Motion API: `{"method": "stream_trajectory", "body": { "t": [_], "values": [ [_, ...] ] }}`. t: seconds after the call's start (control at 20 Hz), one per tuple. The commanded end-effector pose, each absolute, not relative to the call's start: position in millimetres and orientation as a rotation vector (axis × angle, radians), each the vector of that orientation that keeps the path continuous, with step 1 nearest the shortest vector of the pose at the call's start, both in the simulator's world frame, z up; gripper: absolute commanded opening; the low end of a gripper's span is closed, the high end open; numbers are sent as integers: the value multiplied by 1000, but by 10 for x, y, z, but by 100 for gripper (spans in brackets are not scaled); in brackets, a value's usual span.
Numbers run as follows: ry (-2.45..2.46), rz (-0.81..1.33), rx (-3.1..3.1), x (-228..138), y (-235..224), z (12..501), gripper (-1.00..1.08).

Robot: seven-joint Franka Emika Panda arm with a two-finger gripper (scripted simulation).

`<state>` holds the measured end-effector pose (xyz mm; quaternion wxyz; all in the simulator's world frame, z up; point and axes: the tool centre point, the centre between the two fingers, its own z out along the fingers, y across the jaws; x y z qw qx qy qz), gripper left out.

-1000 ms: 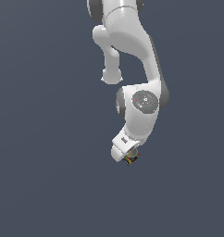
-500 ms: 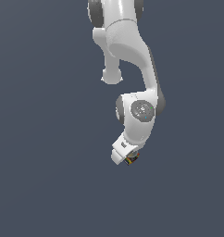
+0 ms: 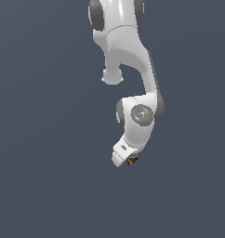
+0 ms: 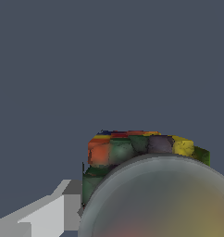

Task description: Pick up the object and move it to a goal position.

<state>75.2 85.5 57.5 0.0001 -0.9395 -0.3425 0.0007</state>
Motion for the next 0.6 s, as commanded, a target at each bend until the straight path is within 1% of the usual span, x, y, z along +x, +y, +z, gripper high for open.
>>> {"method": "stream_trajectory", "body": {
  "t": [0.0,0.55],
  "values": [
    [-1077,0,-2951,757,860,580,-100],
    [-1075,2,-2952,752,851,627,-100]
  ]
}}
